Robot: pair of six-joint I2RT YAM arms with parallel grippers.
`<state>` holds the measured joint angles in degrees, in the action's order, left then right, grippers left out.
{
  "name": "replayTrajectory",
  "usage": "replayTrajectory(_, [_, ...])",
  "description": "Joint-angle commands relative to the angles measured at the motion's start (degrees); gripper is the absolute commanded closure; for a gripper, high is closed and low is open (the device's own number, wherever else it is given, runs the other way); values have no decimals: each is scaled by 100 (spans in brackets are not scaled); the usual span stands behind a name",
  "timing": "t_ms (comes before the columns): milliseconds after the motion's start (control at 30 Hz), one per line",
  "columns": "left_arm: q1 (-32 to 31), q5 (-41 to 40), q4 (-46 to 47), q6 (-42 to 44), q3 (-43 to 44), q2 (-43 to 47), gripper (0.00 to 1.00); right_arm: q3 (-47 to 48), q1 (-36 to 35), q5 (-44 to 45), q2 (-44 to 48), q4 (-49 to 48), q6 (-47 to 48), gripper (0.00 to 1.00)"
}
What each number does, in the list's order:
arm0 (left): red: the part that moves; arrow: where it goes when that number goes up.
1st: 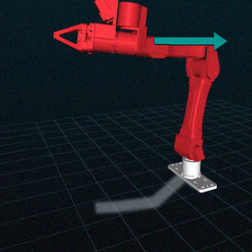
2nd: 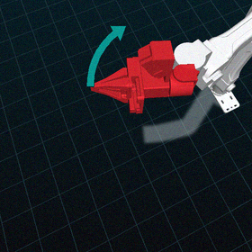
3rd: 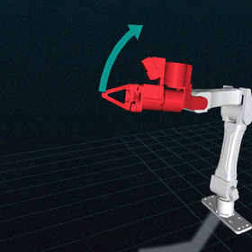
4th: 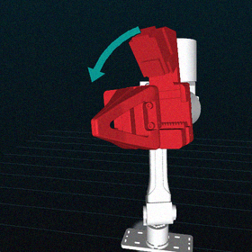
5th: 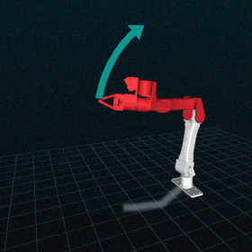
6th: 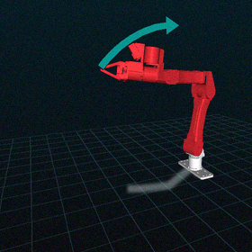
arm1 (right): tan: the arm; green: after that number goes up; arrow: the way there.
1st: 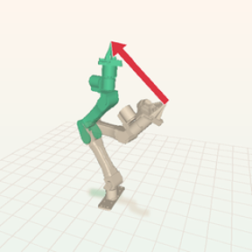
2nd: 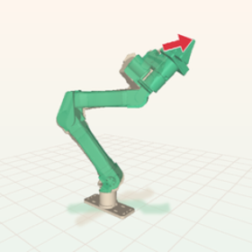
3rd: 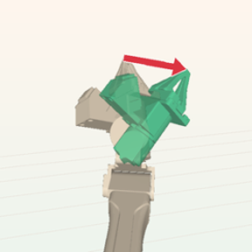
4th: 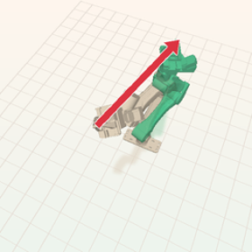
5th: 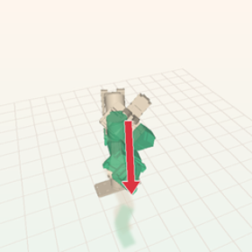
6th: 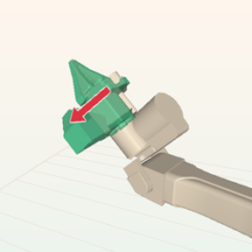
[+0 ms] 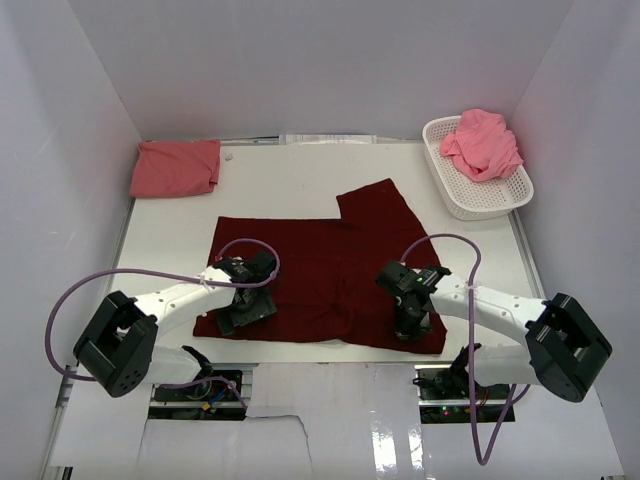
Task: Fold and stack the t-shirts
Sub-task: Fold the flattened tshirt in 1/3 of the way, then grap the side of the flattened tshirt furthest away from the robot with both arms
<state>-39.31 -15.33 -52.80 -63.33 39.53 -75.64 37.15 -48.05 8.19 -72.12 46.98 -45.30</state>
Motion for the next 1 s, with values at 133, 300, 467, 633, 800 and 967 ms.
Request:
replayTrajectory(133, [-7, -777, -1013, -215, 906, -503, 2, 680, -20, 710, -258, 1454, -173, 89])
replayTrajectory(300, [37, -612, -1048, 48, 1513, -838, 2, 1267, -20, 1018, -575, 1498, 29, 80])
replayTrajectory(467, [64, -453, -1119, 566, 2848, -760, 2, 2594, 155, 1598, -628, 1429, 547, 57])
replayTrajectory(633, [1423, 512, 56, 1795, 3316, -742, 2, 3431, 1610, 557, -610, -341, 2128, 23])
replayTrajectory(800, [2531, 645, 533, 2421, 4131, -1645, 2, 4070, 2475, 360, -1975, -1270, 2886, 14])
replayTrajectory(967, [2788, 628, 648, 2545, 5151, -2727, 2, 5740, 3038, -194, -3719, -1288, 3176, 18])
